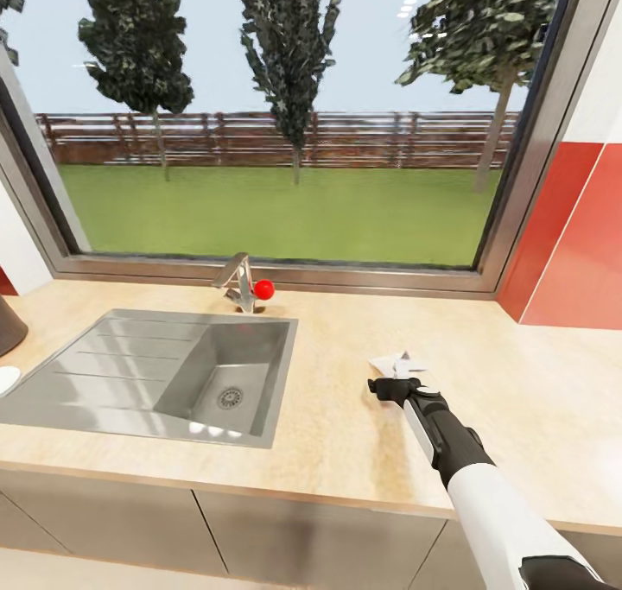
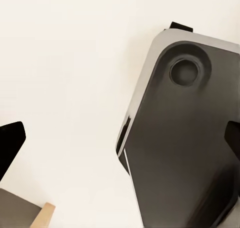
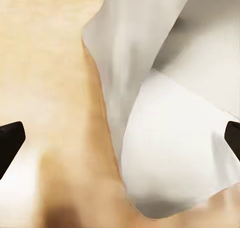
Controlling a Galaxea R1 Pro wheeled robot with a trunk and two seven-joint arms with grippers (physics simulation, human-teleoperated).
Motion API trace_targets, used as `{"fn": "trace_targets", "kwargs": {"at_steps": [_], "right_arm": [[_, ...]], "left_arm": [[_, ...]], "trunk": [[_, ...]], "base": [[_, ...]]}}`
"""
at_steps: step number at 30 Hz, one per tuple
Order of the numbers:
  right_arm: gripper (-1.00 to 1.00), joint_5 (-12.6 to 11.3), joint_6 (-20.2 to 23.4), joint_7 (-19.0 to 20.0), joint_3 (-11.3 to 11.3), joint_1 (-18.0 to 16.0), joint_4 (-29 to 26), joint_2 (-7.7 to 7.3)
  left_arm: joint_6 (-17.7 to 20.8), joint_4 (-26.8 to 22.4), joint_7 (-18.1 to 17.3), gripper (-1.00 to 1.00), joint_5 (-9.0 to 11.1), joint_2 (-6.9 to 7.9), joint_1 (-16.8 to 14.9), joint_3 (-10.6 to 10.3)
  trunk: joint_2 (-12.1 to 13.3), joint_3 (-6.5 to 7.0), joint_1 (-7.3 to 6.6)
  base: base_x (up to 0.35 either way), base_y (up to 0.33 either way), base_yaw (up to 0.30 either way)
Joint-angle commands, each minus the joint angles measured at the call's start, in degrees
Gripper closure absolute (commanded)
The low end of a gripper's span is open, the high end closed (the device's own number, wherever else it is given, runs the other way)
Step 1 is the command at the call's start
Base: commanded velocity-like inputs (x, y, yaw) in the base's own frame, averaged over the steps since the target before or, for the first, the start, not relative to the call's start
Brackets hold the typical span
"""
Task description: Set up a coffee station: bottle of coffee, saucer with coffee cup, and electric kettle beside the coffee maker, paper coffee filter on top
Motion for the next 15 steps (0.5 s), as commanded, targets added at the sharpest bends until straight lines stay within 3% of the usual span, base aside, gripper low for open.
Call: {"fn": "trace_targets", "kwargs": {"at_steps": [1, 15], "right_arm": [[-1.0, 0.01, 0.33, 0.09, 0.03, -0.03, -0.09, -0.01], [-1.0, 0.01, 0.29, 0.06, 0.04, -0.03, -0.09, -0.01]], "left_arm": [[-0.21, 0.03, 0.0, -1.0, 0.04, -0.01, -0.04, 0.43], [-0.14, 0.03, 0.0, -1.0, 0.12, -0.01, -0.04, 0.43]], "trunk": [[-0.06, -0.1, 0.01], [-0.06, -0.15, 0.01]], "base": [[0.0, 0.0, 0.0], [0.0, 0.0, 0.0]]}}
